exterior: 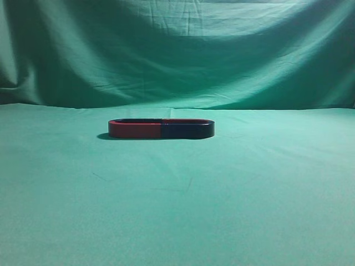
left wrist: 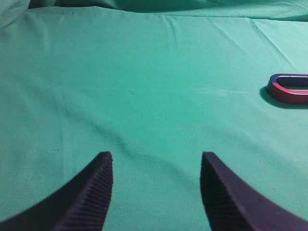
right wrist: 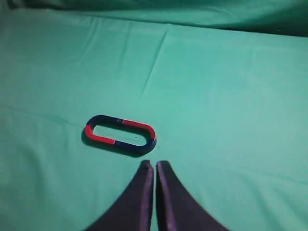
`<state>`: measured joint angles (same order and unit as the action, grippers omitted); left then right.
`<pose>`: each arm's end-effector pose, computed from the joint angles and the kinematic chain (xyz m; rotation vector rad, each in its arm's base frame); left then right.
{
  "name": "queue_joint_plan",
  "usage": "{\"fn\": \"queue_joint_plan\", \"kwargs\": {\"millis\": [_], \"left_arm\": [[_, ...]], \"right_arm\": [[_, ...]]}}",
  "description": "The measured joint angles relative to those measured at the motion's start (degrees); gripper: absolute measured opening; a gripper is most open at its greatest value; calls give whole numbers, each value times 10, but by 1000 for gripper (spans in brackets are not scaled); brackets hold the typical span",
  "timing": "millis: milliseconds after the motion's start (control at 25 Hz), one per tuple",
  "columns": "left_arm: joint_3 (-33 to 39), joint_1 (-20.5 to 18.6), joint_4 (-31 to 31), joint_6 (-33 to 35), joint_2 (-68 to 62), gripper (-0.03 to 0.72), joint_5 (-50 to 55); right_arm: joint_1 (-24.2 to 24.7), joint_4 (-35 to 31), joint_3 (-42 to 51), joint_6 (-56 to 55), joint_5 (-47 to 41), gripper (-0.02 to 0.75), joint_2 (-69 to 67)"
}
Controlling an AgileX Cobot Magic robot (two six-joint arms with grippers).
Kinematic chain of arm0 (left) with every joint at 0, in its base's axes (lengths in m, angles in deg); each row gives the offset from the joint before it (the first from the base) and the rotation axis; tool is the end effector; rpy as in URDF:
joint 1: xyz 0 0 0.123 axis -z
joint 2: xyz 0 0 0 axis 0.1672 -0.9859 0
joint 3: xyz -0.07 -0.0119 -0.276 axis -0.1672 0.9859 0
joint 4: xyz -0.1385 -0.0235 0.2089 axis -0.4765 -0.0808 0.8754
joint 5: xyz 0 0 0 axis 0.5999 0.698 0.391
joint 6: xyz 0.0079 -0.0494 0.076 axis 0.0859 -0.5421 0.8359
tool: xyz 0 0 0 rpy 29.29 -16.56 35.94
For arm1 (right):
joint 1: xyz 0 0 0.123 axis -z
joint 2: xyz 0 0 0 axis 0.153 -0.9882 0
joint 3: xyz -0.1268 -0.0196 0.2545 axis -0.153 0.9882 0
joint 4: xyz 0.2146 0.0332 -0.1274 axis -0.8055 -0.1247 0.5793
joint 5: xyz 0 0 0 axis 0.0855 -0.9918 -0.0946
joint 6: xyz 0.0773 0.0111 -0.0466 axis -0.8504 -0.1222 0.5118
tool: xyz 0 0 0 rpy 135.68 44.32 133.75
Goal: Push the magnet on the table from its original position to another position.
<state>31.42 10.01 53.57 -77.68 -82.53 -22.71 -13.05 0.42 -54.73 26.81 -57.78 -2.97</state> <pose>0.0529 -0.0007 0.1773 -0.0276 1.8336 -0.0342 0.1755 0.0789 0.4214 -0.3520 2.2037 0.3662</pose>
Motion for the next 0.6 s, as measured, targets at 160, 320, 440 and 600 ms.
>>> {"fn": "queue_joint_plan", "kwargs": {"millis": [160, 320, 440, 600], "left_arm": [[0, 0, 0, 0, 0, 372, 0], [0, 0, 0, 0, 0, 372, 0], [0, 0, 0, 0, 0, 372, 0], [0, 0, 0, 0, 0, 372, 0]], "right_arm": [[0, -1, 98, 0, 76, 0, 88], [0, 3, 179, 0, 110, 0, 185], [0, 4, 220, -1, 121, 0, 247], [0, 26, 273, -2, 156, 0, 301]]}}
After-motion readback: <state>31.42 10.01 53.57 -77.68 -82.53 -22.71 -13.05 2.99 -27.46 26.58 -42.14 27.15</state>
